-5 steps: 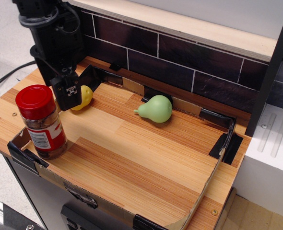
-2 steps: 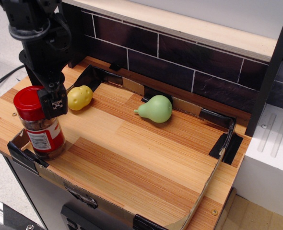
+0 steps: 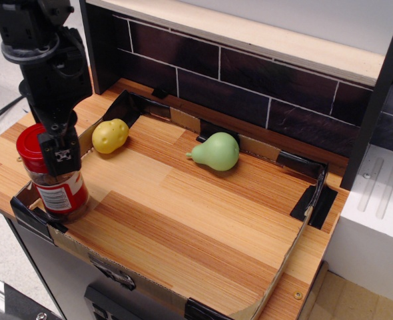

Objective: Topple basil bottle

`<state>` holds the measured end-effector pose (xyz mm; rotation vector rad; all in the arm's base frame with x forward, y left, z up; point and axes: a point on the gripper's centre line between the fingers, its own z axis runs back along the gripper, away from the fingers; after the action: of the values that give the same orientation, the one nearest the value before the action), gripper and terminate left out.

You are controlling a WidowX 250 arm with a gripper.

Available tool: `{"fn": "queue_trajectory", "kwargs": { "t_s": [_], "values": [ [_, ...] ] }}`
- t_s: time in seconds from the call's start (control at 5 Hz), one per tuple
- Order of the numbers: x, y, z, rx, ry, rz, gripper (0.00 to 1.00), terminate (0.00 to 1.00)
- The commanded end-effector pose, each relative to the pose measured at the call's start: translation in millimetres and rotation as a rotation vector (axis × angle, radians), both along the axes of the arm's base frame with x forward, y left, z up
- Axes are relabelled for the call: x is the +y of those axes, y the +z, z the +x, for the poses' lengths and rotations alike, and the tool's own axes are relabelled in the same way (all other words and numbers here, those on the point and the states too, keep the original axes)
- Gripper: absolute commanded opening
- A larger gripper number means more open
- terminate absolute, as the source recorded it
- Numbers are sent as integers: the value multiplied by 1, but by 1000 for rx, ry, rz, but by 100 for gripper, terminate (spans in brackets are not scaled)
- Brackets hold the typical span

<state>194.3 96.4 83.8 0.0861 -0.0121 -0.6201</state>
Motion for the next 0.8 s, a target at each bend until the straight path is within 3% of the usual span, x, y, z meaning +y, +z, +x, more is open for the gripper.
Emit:
{"fn": "queue_trajectory", "kwargs": {
  "t_s": [0.0,0.4,0.6],
  "values": [
    [16,13,7,97,-130,-5,100,0],
    [18,4,8,42,-189,18,100,0],
    [18,6,10,13,-168,-16,0,0]
  ]
}}
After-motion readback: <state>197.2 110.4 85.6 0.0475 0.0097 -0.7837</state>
